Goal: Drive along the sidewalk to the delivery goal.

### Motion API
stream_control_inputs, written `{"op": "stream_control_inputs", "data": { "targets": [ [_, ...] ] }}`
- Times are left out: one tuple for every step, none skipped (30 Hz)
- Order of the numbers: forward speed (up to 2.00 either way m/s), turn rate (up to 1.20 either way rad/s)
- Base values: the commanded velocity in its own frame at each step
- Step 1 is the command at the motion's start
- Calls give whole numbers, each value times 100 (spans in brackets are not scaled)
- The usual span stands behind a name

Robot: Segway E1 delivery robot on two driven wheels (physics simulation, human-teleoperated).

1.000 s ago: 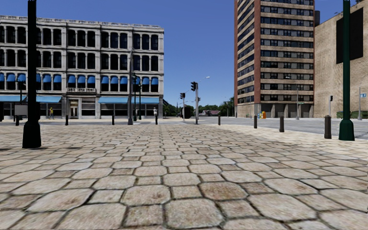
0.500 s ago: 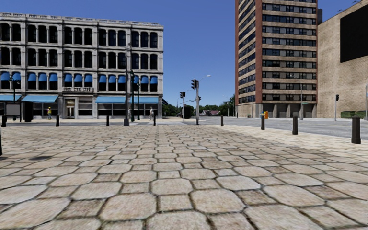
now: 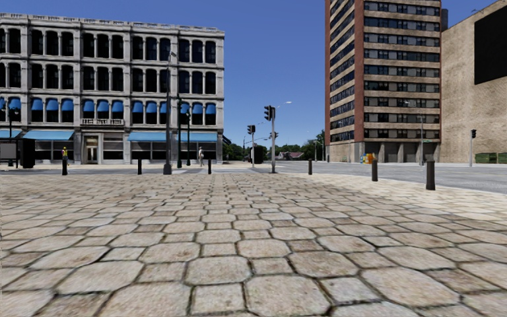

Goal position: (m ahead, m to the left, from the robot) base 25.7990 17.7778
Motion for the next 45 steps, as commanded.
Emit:
{"op": "stream_control_inputs", "data": {
  "targets": [
    [200, 0],
    [200, 0],
    [200, 0],
    [200, 0],
    [200, 0],
    [200, 0],
    [200, 0],
    [200, 0],
    [200, 0],
    [200, 0],
    [200, 0],
    [200, 0],
    [200, 0],
    [200, 0],
    [200, 0],
    [200, 0],
    [200, 0],
    [200, 0],
    [200, 0],
    [200, 0],
    [200, 0],
    [200, 0],
    [200, 0],
    [200, 0],
    [200, 0],
    [200, 0],
    [200, 0],
    [200, 0],
    [200, 0],
    [200, 0],
    [200, 0],
    [200, 0],
    [200, 0],
    [200, 0],
    [200, 0],
    [200, 0],
    [200, 0],
    [200, 0],
    [200, 0],
    [200, 0],
    [200, 0],
    [200, 0],
    [200, 0],
    [200, 0],
    [200, 0]
  ]
}}
